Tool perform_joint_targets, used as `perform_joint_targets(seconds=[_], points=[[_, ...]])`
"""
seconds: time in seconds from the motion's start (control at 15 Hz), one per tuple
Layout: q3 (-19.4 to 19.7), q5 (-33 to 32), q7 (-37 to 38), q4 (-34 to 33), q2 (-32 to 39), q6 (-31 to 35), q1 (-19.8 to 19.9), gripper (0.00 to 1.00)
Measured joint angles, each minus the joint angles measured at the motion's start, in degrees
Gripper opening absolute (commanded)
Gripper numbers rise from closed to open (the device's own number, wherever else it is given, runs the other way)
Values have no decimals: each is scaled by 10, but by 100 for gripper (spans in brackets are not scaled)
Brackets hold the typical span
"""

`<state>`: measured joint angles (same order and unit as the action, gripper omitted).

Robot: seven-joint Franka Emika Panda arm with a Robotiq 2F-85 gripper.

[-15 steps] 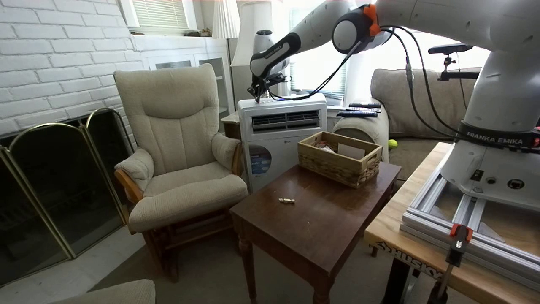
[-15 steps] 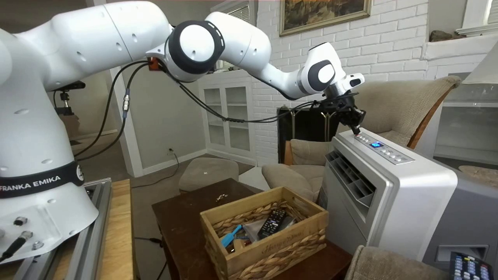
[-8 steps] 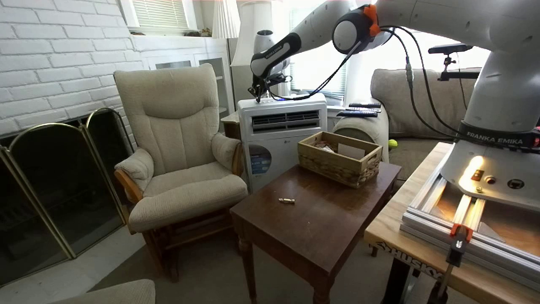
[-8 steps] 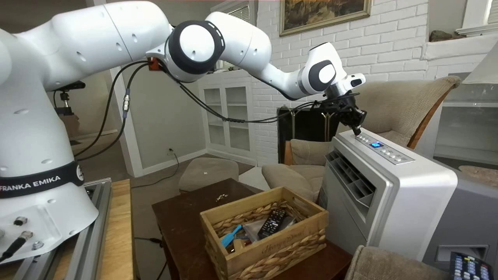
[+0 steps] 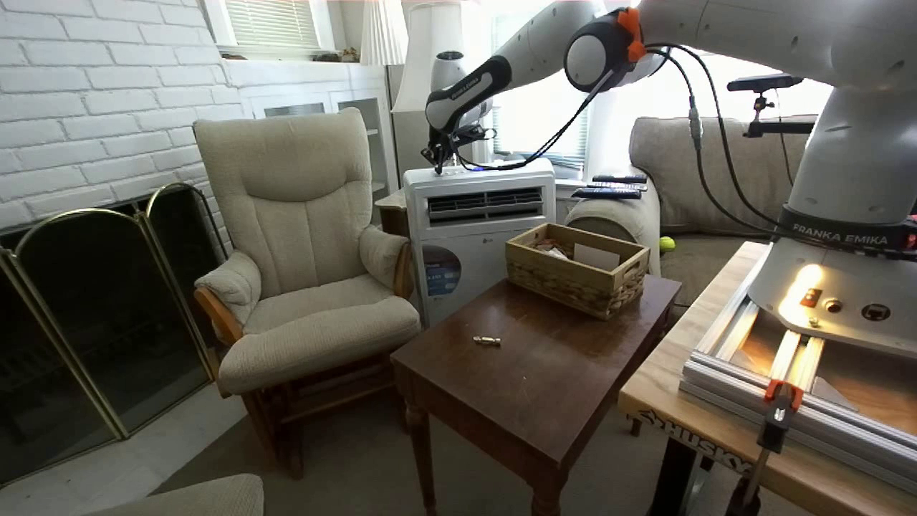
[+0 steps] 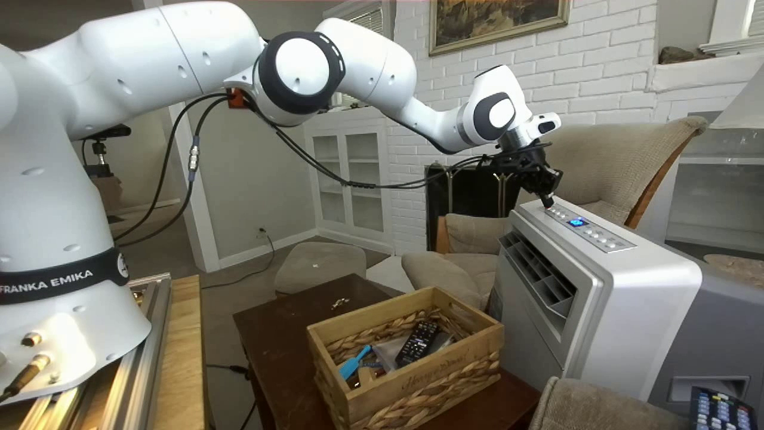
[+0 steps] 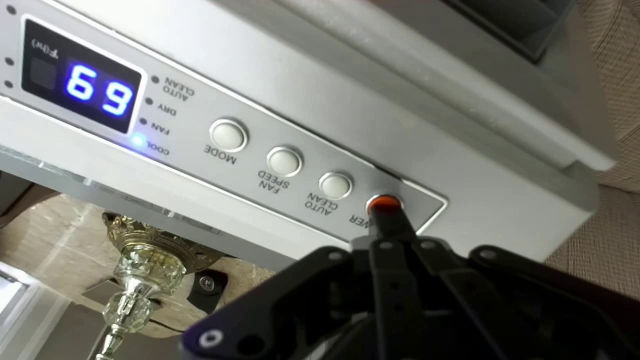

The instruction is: Turn off the device and put the remote on the couch

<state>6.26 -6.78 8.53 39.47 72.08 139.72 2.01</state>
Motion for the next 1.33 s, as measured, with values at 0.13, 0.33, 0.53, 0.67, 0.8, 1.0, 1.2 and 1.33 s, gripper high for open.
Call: perform_joint_targets(seconds=[0.13, 0.33, 0.53, 0.67, 0.8, 1.0, 1.2, 1.33], points=[[0, 0, 0, -2, 1, 0, 0, 0], [1, 0, 0, -14, 8, -7, 0, 0], [1, 0, 0, -23, 12, -14, 0, 0], [-5, 3, 0, -24, 11, -15, 4, 0], [-19, 10, -3, -24, 6, -22, 10, 0], [-43, 16, -23, -22, -19, -40, 24, 0], [-55, 16, -58, -19, -59, -91, 38, 0], [-55, 15, -86, -5, -88, -146, 46, 0]])
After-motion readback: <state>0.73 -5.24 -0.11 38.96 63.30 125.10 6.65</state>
